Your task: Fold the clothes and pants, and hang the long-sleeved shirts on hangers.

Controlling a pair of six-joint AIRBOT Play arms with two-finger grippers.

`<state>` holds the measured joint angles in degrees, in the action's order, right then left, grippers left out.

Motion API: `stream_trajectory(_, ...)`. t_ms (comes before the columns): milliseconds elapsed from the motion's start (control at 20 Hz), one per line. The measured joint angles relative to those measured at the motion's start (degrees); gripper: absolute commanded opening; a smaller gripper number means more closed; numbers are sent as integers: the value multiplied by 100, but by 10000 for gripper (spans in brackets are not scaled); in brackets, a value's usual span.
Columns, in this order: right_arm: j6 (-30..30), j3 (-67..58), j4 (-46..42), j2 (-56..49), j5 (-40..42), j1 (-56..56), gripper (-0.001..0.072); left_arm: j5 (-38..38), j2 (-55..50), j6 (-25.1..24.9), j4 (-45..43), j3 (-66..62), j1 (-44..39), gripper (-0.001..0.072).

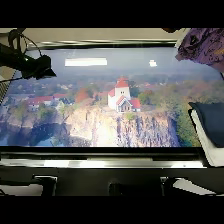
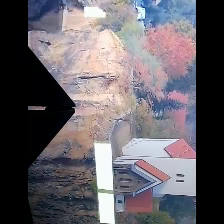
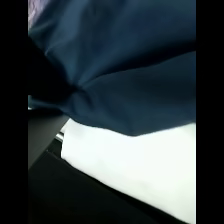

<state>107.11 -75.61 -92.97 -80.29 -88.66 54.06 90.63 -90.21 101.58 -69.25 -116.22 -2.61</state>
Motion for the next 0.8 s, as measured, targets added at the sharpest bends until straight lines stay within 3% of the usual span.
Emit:
stream_trajectory(400,-17,511,-846,2,22,4,31,0,-9,0,-2,0,0,16)
stream_trajectory(450,-20,527,-901,2,26,4,72,0,-9,0,-2,0,0,16)
stream_trajectory(550,-20,546,-1038,2,24,7,485,0,-9,0,-2,0,0,16)
stream_trajectory(700,-17,533,-1075,7,31,7,482,0,-9,2,-2,0,0,16)
stream_trajectory(800,7,372,-975,33,122,2,391,-2,-9,-2,-2,0,0,16)
